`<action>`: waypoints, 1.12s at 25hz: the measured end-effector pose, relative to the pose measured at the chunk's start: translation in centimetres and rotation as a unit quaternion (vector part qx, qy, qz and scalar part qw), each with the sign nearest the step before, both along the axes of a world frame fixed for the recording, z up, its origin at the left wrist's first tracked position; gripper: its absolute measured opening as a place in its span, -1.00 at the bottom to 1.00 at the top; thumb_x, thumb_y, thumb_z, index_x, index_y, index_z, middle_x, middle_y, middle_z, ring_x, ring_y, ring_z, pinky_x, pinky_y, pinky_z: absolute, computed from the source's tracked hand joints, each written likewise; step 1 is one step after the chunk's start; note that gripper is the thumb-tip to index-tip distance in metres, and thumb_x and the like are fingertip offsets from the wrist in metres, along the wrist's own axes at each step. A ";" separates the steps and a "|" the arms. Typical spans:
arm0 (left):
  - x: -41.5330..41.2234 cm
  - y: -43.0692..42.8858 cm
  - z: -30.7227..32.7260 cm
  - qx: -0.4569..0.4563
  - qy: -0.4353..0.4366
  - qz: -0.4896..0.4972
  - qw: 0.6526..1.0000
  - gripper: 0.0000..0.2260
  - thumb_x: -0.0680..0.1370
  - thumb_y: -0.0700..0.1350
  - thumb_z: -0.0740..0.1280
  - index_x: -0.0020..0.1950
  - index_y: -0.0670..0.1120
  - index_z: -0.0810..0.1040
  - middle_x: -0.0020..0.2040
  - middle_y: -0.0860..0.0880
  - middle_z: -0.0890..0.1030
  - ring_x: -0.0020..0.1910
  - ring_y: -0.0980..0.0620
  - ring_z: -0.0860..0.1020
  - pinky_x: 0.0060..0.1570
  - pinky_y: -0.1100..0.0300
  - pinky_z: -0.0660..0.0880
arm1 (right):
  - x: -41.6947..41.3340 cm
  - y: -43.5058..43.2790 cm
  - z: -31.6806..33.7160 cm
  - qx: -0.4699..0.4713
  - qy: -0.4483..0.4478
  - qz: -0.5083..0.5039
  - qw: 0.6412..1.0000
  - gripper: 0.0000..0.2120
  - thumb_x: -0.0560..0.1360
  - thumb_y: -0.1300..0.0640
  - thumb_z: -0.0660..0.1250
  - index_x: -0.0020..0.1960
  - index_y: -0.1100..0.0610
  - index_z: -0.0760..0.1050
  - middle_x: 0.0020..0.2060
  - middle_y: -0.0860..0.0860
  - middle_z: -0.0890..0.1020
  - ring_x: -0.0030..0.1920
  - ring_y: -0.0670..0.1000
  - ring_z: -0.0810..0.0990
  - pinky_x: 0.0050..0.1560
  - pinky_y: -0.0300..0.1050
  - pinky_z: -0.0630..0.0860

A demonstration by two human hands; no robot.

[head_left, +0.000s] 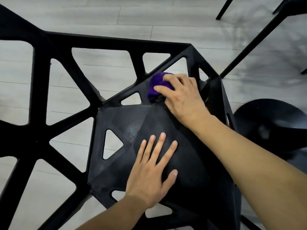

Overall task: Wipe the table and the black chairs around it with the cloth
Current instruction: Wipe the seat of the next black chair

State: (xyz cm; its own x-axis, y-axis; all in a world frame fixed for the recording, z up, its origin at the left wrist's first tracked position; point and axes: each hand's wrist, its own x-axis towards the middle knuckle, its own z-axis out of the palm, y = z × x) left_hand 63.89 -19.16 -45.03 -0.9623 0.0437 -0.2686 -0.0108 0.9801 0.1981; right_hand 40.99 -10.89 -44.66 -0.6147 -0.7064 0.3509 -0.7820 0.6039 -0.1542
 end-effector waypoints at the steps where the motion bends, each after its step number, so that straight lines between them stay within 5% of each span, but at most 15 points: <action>1: 0.0 0.0 0.0 0.002 -0.001 0.001 1.000 -0.40 0.68 0.25 -0.03 0.67 0.15 -0.14 0.68 -0.02 -0.16 0.66 -0.08 -0.18 0.58 -0.10 -0.10 | 0.7 1.5 0.1 0.021 0.015 -0.011 1.000 -0.64 0.45 0.14 0.25 0.21 0.02 0.60 0.23 0.08 0.57 0.14 0.21 0.47 0.03 0.12 0.39; 7: -0.1 0.1 0.1 0.005 -0.004 0.003 1.000 -0.37 0.67 0.25 0.03 0.66 0.15 -0.16 0.68 -0.03 -0.17 0.66 -0.09 -0.19 0.57 -0.12 -0.07 | 2.4 6.7 0.9 0.005 -0.037 -0.188 0.982 -0.61 0.50 0.17 0.31 0.32 0.10 0.52 0.22 0.18 0.51 0.09 0.27 0.43 0.03 0.17 0.45; 12: -0.2 0.1 -0.1 0.006 0.000 0.004 1.000 -0.37 0.67 0.24 0.02 0.66 0.16 -0.18 0.68 -0.02 -0.20 0.65 -0.07 -0.22 0.58 -0.11 -0.11 | 0.7 0.0 0.4 0.010 -0.012 -0.084 0.996 -0.60 0.45 0.23 0.35 0.29 0.12 0.54 0.22 0.20 0.53 0.12 0.30 0.48 0.01 0.19 0.43; 16: 0.0 0.1 0.0 0.012 0.004 0.009 1.000 -0.36 0.66 0.25 0.03 0.66 0.16 -0.19 0.68 -0.02 -0.20 0.65 -0.07 -0.22 0.60 -0.11 -0.07 | 3.4 4.4 0.8 0.094 0.030 -0.076 0.992 -0.62 0.45 0.23 0.39 0.26 0.14 0.54 0.20 0.18 0.53 0.11 0.30 0.47 -0.02 0.18 0.42; 22: 0.0 0.2 -0.3 0.030 0.009 0.005 1.000 -0.37 0.67 0.24 0.03 0.66 0.16 -0.17 0.68 -0.01 -0.20 0.65 -0.07 -0.22 0.61 -0.12 -0.10 | 1.6 0.7 0.3 0.055 -0.001 -0.030 0.998 -0.62 0.44 0.27 0.39 0.25 0.17 0.57 0.21 0.21 0.53 0.15 0.32 0.48 0.01 0.23 0.43; 28: 0.1 0.0 -0.2 0.046 0.011 0.008 0.999 -0.38 0.67 0.23 0.04 0.66 0.17 -0.15 0.68 0.00 -0.22 0.64 -0.05 -0.27 0.61 -0.12 -0.14 | 3.7 4.6 0.4 0.060 0.000 -0.142 0.988 -0.61 0.47 0.25 0.36 0.30 0.18 0.53 0.20 0.23 0.50 0.08 0.33 0.43 -0.05 0.22 0.41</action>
State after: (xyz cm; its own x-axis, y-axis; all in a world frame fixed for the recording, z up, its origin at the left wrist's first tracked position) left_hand 64.04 -19.11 -45.23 -0.9688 0.0511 -0.2424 -0.0212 0.9577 0.2869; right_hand 44.67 -6.34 -44.22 -0.7940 -0.5422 0.2749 -0.5786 0.8128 -0.0680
